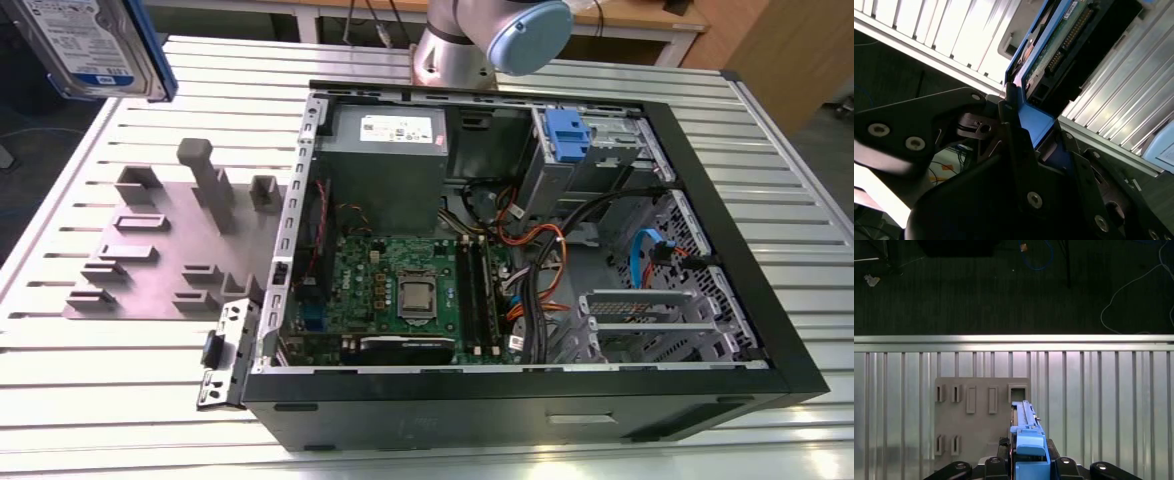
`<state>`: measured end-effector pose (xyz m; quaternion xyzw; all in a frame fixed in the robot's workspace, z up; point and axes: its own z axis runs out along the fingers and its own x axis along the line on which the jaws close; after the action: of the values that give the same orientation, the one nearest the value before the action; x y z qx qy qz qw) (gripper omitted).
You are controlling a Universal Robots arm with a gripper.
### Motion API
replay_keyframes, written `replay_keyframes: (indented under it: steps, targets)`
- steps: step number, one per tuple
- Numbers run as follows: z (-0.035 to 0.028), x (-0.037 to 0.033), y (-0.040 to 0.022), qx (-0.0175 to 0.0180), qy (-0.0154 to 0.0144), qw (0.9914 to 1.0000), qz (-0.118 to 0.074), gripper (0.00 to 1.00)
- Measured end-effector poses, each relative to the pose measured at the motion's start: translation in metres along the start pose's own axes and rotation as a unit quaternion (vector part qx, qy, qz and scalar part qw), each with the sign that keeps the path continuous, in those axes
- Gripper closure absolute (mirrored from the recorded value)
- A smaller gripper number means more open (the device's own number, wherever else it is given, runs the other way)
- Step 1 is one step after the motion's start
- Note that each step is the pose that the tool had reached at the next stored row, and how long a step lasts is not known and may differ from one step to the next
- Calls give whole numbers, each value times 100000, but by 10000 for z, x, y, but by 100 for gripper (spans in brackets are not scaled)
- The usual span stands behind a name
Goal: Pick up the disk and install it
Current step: 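Pick up the disk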
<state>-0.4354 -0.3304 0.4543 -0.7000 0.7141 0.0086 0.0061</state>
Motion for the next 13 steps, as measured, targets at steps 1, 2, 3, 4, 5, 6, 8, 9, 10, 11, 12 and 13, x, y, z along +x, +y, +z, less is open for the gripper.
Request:
replay_keyframes:
  steps: [1, 2, 3, 4, 5, 6, 8, 9, 10, 11, 12, 13]
  targets:
    - [-7, 0, 0, -3, 2, 100000, 1, 64]
    - [-14, 0, 0, -2, 3, 100000, -1, 64]
    - [-21, 0, 0, 0, 0, 100000, -1, 64]
    - [-29, -1, 0, -1, -1, 100000, 1, 64]
    - [-36, -1, 0, 1, 0, 100000, 0, 64]
    - [-44, -1, 0, 3, 0, 100000, -1, 64]
    - [-60, -1, 0, 0, 0, 100000, 0, 64]
    - [-67, -1, 0, 1, -1, 100000, 0, 64]
    - [-74, -2, 0, 0, 0, 100000, 1, 64]
    - [-82, -2, 0, -4, 0, 100000, 0, 64]
    - [-90, -2, 0, -1, 2, 100000, 1, 64]
    - [-98, -2, 0, 0, 0, 100000, -1, 64]
